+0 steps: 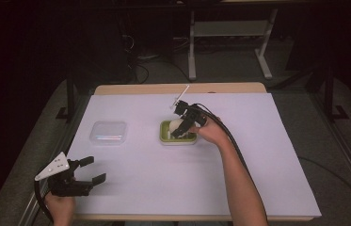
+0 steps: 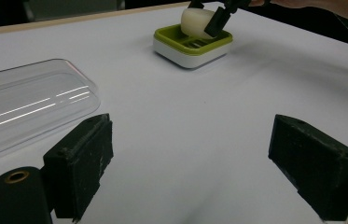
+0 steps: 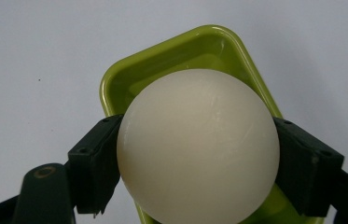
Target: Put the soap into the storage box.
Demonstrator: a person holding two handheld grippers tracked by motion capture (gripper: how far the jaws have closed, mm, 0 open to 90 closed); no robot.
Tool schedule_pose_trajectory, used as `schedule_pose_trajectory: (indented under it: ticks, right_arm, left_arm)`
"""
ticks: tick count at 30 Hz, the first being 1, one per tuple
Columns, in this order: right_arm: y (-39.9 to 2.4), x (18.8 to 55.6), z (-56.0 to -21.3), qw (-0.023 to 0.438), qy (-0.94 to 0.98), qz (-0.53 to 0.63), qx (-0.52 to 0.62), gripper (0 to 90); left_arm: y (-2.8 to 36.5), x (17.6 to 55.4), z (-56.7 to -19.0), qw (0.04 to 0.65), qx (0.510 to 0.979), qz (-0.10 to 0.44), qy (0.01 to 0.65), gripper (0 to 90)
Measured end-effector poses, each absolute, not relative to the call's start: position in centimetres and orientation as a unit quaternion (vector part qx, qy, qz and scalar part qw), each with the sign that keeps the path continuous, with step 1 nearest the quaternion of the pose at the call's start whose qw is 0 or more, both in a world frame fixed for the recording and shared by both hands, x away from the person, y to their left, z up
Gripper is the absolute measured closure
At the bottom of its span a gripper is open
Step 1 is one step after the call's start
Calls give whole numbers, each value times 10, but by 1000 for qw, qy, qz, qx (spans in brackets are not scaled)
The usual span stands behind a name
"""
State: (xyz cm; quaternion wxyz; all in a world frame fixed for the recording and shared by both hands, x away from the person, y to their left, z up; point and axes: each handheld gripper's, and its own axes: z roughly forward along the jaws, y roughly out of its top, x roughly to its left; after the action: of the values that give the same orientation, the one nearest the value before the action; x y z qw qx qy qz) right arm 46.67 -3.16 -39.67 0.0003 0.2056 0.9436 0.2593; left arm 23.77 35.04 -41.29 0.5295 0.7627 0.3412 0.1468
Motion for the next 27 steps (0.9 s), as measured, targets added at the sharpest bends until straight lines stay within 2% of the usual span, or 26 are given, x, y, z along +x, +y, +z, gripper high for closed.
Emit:
schedule_pose_trajectory:
  ticks: [27]
  right_arm:
    - [-28, 468, -404, 1, 945, 247, 214, 223]
  left_arm:
    - [351, 238, -413, 527, 765, 147, 339, 131]
